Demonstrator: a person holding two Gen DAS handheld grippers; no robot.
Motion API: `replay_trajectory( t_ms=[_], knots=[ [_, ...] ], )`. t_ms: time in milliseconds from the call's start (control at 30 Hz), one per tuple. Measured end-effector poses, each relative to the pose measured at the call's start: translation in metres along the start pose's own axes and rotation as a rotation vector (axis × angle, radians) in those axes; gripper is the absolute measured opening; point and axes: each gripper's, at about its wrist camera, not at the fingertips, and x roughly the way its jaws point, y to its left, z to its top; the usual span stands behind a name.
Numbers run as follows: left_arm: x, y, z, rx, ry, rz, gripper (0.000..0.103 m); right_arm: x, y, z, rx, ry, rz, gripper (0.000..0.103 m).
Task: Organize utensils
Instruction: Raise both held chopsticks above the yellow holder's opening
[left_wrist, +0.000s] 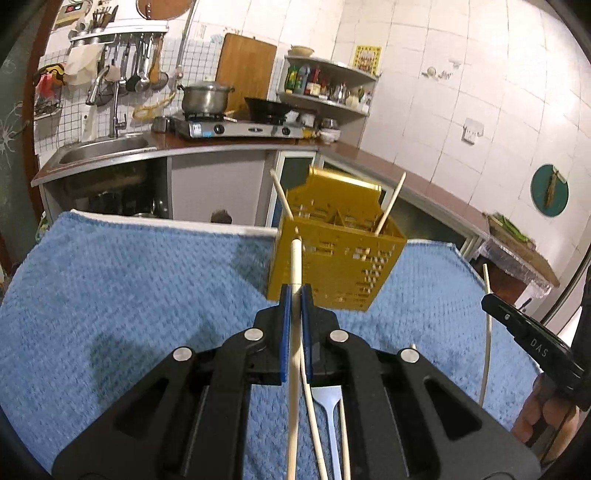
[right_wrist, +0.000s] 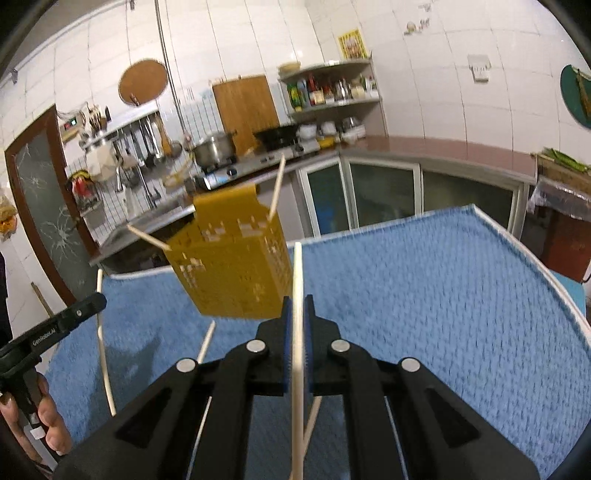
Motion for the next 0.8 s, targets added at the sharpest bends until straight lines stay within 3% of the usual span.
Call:
replay_trajectory(
  t_ms=[267,467,800],
  knots=[
    [-0.018,-0.008,0.043,-0.003,-0.114,-0.065,0.004,-0.010,0.016,0.051,-0.021,-0.167,0.059,0.006],
    [-0.021,-0.021,0.088,0.029,-0.251,-0.089,0.004,-0.012,0.033,0.096,-0.049,-0.333,0.089,0.006],
    [0.022,-0.043,0.138,0.090,-0.413,-0.082,0.004,0.027,0.049,0.146,-0.023,-0.480,0.152,0.006]
  ],
)
